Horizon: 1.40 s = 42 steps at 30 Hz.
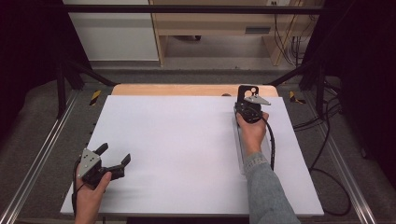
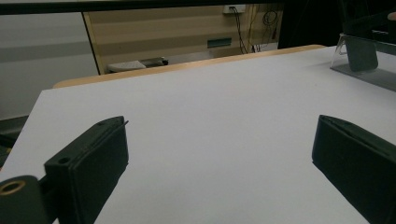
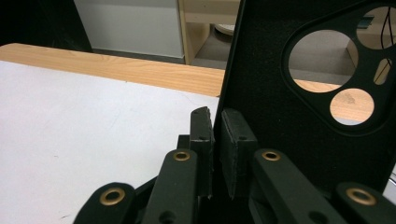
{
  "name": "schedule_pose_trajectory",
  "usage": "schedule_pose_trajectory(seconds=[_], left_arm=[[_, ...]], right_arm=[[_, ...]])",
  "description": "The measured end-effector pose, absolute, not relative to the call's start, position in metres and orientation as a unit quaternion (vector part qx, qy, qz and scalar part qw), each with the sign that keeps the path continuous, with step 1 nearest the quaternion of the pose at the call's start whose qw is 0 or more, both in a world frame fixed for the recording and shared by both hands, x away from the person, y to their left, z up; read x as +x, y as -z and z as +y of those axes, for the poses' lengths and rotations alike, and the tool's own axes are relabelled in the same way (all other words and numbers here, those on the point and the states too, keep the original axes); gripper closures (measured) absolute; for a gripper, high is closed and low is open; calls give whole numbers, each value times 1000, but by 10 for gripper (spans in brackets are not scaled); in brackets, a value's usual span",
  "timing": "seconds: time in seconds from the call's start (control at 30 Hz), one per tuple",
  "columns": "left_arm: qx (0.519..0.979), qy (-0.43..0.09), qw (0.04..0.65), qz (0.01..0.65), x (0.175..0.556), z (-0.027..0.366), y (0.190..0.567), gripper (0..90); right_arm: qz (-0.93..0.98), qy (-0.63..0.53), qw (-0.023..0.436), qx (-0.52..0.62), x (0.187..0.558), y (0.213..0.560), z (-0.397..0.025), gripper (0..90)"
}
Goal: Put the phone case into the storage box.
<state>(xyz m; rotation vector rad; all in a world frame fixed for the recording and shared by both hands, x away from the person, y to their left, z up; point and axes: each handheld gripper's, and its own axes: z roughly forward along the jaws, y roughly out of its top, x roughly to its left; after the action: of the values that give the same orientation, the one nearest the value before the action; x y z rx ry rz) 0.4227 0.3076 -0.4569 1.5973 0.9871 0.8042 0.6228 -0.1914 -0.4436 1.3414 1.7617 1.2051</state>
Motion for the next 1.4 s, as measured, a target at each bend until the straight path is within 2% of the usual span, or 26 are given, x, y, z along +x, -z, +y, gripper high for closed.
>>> schedule_pose_trajectory(seconds=[0.57, 1.4], left_arm=[[668, -335, 522, 412, 423, 308, 457, 41], [669, -338, 520, 409, 423, 307, 457, 41]], right_arm=[[665, -455, 305, 508, 621, 443, -191, 785], [651, -473, 309, 507, 611, 433, -198, 773]])
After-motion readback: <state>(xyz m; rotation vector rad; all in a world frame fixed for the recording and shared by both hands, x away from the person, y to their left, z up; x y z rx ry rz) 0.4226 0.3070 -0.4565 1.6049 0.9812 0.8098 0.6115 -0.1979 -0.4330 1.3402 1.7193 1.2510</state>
